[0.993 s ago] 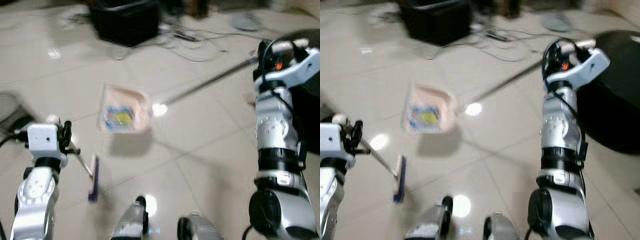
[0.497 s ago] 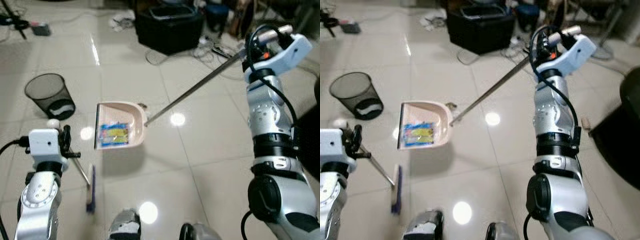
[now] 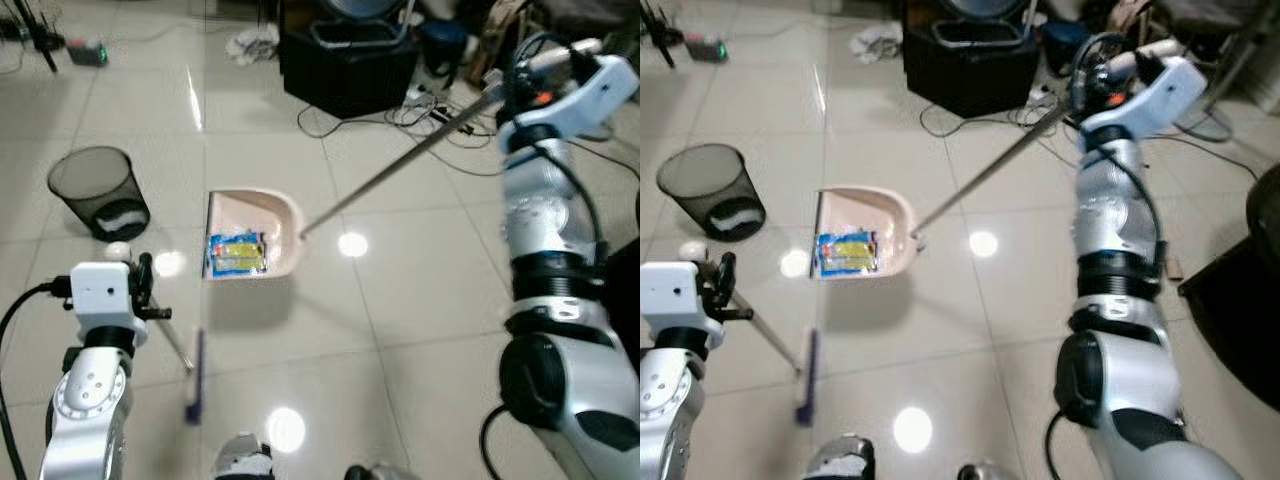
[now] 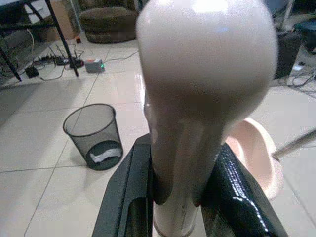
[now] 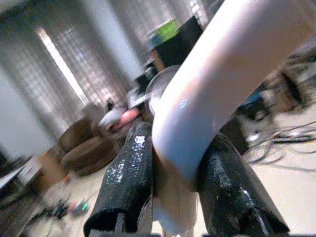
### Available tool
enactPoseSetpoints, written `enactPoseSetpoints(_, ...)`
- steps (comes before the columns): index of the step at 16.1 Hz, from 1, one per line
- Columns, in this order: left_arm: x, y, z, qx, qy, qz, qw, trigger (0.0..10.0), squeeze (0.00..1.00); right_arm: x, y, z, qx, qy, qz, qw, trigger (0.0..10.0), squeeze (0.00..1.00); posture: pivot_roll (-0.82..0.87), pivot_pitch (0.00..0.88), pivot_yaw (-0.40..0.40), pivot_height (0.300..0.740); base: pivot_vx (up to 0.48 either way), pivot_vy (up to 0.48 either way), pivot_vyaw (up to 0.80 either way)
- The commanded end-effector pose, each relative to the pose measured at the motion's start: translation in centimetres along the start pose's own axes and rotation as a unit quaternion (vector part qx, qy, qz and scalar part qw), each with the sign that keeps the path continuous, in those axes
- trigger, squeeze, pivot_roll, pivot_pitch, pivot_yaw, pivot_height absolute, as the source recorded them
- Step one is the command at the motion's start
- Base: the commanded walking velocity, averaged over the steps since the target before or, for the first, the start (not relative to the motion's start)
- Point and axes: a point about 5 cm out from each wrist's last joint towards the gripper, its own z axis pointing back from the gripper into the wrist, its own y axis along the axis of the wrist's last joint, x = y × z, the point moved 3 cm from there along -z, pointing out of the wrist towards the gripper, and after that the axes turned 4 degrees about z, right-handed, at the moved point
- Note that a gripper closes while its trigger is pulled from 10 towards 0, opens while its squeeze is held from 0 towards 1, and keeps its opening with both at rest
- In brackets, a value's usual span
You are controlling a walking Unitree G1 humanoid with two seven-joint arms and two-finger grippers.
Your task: Sweep floor
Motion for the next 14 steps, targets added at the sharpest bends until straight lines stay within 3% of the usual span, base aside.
enactPoseSetpoints(1, 0.33, 0.91, -0.17, 0.02, -0.007, -0.01, 1.0, 10.0, 0.0, 0.56, 1.36, -0.17, 0.024, -0.005, -0.01, 1.0, 10.0, 0.0, 0.15, 0.135, -0.066, 0.74, 0.386, 0.0, 0.0)
enactPoseSetpoints(8, 0.13, 0.91, -0.16, 0.018, -0.01, -0.023, 1.0, 10.0, 0.0, 0.42, 1.3, -0.24, 0.03, -0.005, -0.019, 0.999, 10.0, 0.0, 0.17, 0.137, -0.054, 0.74, 0.39, 0.0, 0.8)
enactPoseSetpoints(14, 0.0, 0.85, -0.03, 0.016, -0.009, -0.029, 0.999, 10.0, 0.0, 0.43, 1.32, -0.28, 0.036, -0.007, -0.029, 0.999, 10.0, 0.0, 0.17, 0.141, -0.058, 0.74, 0.389, 0.0, 0.0)
